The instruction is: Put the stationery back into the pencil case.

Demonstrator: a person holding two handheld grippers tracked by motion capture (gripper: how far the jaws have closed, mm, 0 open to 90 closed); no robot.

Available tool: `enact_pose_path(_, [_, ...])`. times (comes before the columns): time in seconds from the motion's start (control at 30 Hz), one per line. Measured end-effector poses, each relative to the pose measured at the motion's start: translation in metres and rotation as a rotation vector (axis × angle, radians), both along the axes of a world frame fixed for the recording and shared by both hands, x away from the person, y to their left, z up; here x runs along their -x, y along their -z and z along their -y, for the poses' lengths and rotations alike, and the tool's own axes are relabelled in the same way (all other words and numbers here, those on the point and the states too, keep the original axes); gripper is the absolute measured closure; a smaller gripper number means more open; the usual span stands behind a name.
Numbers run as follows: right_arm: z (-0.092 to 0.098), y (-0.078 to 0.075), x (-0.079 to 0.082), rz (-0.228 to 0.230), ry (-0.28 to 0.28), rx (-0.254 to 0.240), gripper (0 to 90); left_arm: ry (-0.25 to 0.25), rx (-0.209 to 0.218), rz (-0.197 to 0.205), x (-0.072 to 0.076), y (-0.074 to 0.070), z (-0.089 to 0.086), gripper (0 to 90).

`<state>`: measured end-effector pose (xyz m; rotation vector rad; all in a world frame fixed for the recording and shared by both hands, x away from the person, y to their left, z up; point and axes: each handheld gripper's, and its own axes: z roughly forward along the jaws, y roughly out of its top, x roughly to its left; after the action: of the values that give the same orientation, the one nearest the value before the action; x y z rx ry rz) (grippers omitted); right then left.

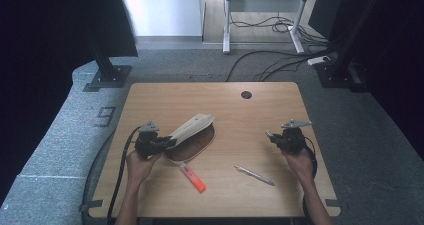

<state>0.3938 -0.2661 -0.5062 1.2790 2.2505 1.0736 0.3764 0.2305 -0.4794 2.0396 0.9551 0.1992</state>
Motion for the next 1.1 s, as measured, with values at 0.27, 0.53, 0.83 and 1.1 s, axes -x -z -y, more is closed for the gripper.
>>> enact_pose_path(0.27, [-0.026,-0.008,-0.002,0.014,-0.063,-0.014,78.2,0.000,0.001,0.002,0.000,0.000,0.000,76.7])
enact_pose_path(0.53, [-0.062,-0.013,-0.008,0.018,-0.142,-0.007,78.2,0.002,0.001,0.005,0.000,0.000,0.000,76.6])
enact_pose_path(0.83, [-0.089,-0.015,-0.014,0.014,-0.193,0.015,78.3,0.001,0.001,0.007,0.001,-0.001,0.000,76.7])
enact_pose_path(1.1, [-0.112,-0.011,-0.020,0.001,-0.223,0.030,78.3,0.004,0.006,0.009,0.001,-0.001,0.000,76.7])
